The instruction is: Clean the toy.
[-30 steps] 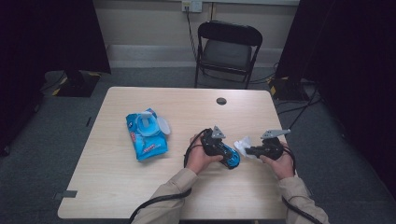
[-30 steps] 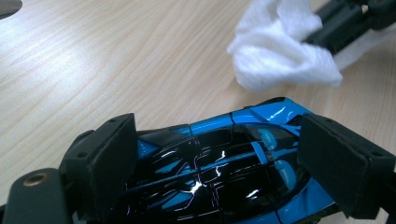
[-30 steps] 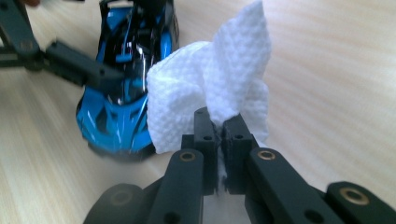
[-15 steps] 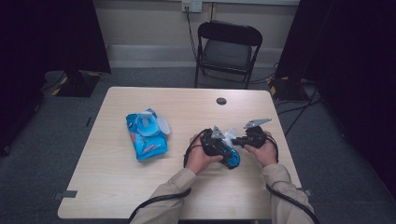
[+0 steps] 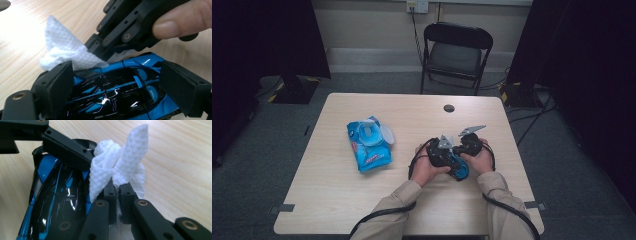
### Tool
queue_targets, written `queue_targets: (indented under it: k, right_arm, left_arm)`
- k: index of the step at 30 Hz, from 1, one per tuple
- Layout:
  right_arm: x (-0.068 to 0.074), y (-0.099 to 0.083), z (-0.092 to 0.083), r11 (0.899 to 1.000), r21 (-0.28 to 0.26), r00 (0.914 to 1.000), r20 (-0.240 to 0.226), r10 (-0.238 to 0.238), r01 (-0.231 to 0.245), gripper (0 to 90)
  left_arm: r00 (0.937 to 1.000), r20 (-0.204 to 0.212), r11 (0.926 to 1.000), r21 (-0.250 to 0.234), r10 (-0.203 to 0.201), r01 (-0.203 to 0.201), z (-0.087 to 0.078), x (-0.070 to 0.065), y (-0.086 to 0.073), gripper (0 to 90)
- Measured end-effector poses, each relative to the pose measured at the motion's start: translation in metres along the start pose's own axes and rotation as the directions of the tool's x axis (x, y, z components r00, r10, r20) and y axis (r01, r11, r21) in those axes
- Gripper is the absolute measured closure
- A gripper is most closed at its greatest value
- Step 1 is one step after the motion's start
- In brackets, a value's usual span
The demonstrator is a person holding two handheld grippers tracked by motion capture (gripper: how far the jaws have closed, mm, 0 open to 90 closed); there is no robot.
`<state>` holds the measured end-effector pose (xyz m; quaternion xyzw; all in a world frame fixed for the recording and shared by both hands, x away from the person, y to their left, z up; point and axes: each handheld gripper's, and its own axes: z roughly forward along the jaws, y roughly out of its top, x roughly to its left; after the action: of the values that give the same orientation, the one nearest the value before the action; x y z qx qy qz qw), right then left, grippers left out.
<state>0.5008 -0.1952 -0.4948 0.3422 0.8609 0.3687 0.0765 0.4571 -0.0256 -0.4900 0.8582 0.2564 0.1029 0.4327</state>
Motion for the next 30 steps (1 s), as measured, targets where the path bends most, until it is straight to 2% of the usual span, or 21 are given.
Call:
queue_targets:
  k: [3,13,18,30]
  right_arm:
    - [0.002,0.003,0.002,1.000,0.011,0.9997,0.017,-0.017,0.017,86.6]
    - [0.007,0.010,0.008,1.000,0.016,0.9983,0.051,-0.028,0.027,86.9]
    - [0.005,0.007,0.006,0.999,0.015,0.9982,0.041,-0.043,0.043,87.0]
    - [0.003,-0.002,-0.002,0.999,0.003,0.9990,0.021,-0.039,0.039,86.9]
  left_arm:
    - [1.0000,-0.001,1.0000,-0.001,-0.004,0.004,0.000,0.000,0.000,12.2]
    - [1.0000,-0.006,1.0000,0.005,0.001,-0.001,0.000,0.000,0.001,12.2]
    - [0.9999,-0.009,0.9999,0.005,-0.010,0.010,0.000,0.000,0.000,13.2]
    - [0.9997,-0.013,0.9998,-0.006,-0.021,0.020,0.000,0.001,0.000,15.0]
